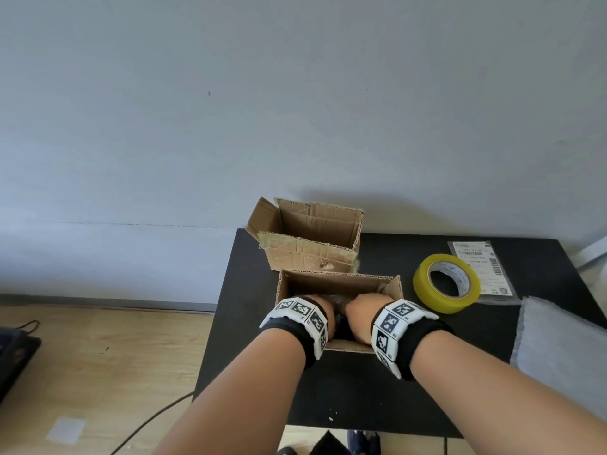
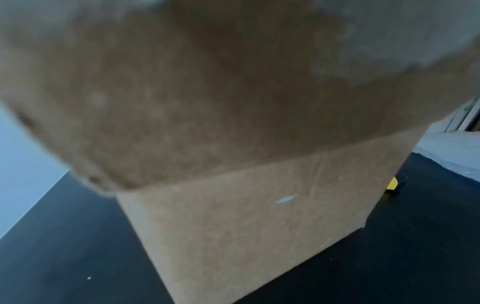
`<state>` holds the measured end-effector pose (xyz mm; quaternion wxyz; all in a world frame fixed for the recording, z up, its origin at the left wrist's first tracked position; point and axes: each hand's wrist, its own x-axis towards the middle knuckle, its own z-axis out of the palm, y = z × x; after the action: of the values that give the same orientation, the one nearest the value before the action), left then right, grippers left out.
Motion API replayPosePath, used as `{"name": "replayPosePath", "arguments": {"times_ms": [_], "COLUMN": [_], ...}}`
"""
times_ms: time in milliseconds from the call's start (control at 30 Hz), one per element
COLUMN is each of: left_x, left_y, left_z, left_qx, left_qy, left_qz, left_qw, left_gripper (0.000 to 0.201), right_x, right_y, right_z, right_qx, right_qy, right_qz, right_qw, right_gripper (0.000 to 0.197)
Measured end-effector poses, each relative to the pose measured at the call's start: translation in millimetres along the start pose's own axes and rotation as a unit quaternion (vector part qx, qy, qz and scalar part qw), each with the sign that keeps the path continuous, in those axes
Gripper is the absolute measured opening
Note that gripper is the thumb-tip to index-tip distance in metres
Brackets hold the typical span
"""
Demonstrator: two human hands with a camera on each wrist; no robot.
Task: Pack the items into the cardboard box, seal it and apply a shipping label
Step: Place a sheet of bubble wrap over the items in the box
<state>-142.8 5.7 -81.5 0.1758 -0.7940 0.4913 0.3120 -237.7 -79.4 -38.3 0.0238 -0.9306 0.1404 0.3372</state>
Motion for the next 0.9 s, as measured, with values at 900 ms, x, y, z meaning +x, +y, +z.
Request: {"name": "replayPosePath", "arguments": {"times_ms": [900], "left_x": [-50.7], "left_y": [13.6], "left_z": [-49.5], "left_qx": [-0.010], "left_qy": [0.044], "left_qz": [-0.015], "left_qw": [0.999], "left_gripper": [0.029], "right_x": [-26.8], "right_y": [4.3], "right_z": [-29.0], "right_qx": [0.043], "right_qy": [0.063], "right_qz": [0.050], "right_qw": [0.996], "right_gripper": [0.016]}}
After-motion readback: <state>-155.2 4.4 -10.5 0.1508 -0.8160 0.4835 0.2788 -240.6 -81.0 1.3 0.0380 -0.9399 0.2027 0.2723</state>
